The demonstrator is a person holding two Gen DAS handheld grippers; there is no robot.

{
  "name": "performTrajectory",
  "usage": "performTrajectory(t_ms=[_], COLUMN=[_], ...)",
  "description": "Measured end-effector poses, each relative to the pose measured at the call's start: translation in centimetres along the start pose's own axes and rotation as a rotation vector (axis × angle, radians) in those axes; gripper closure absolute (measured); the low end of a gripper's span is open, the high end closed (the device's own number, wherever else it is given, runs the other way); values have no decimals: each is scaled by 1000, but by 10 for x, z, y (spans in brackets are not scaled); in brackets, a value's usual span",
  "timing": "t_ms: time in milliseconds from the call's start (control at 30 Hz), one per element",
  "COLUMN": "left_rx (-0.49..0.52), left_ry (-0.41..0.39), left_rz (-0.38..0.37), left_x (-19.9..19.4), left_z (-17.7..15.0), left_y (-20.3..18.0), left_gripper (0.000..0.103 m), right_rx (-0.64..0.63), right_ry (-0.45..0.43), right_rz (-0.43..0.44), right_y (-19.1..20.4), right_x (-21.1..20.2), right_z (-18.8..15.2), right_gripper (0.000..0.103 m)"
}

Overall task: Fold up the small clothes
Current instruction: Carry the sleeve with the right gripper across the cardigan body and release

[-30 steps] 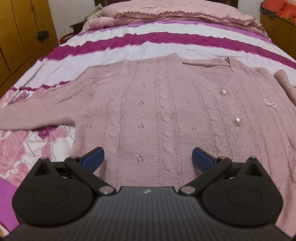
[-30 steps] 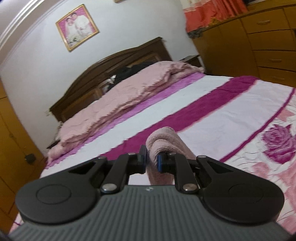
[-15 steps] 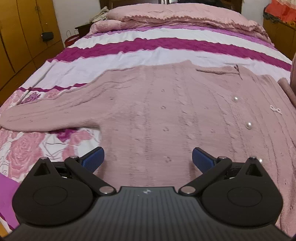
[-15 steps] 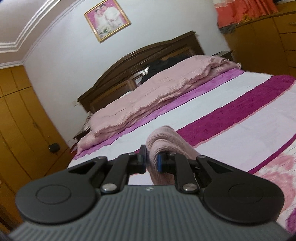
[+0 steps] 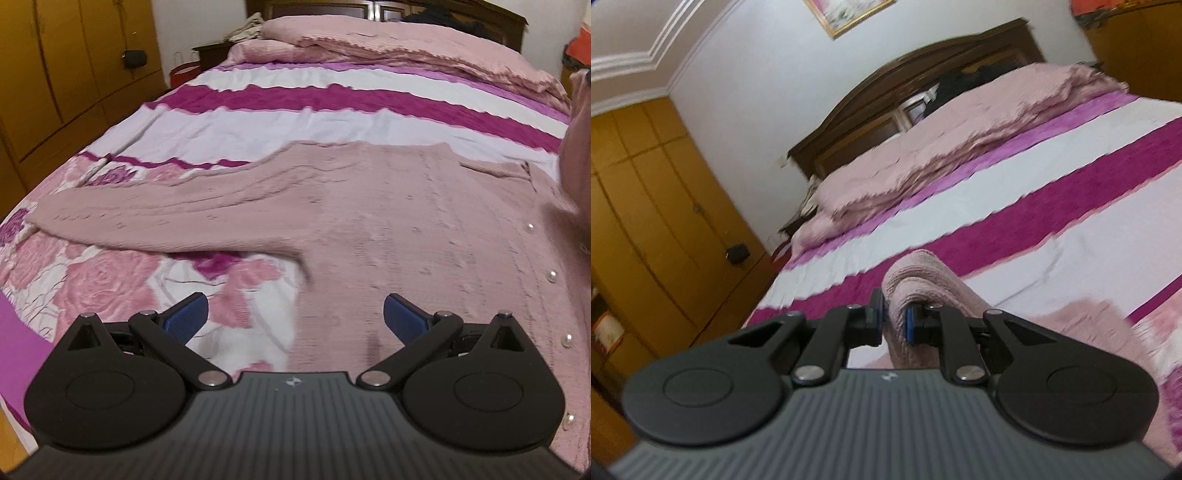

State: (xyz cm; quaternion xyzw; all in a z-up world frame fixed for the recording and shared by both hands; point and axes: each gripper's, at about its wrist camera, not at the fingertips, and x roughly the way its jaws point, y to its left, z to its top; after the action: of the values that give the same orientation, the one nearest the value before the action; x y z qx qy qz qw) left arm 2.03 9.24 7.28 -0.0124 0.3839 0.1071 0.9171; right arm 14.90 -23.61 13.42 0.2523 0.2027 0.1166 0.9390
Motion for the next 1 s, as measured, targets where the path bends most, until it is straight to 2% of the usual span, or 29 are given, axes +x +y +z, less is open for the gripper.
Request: performTrajectory(t_ms=[267,500,533,600,633,667,700,1000], left_rx=[-59,-78,-76,-73,-72,-72,-72,-49], left_ry=[11,18,16,12,10,10,10,-21], left_rz=[20,11,10,8,6,3,0,-35], left_x=[6,12,11,10,10,10,10,2], left_z=[-3,-4,-4,-5,-5,-5,-5,8], left_y=[33,42,42,42,42,42,43,36], left_gripper=[0,0,0,0,0,0,0,0], right_rx=[-67,-111,-114,-116,-115,-117,-121,-131], right_ry=[156,305,323,356,361,360,352,366], right_rz=[-3,-7,-14,-12,2,18,31,56], right_y=[33,45,47,50,52,53,56,54], right_x=[56,95,98,101,100,98,94,49], right_z=[-70,-116,-119,-126,-129,-131,-133,-133], right_gripper=[88,83,80,57,49,34,25,23])
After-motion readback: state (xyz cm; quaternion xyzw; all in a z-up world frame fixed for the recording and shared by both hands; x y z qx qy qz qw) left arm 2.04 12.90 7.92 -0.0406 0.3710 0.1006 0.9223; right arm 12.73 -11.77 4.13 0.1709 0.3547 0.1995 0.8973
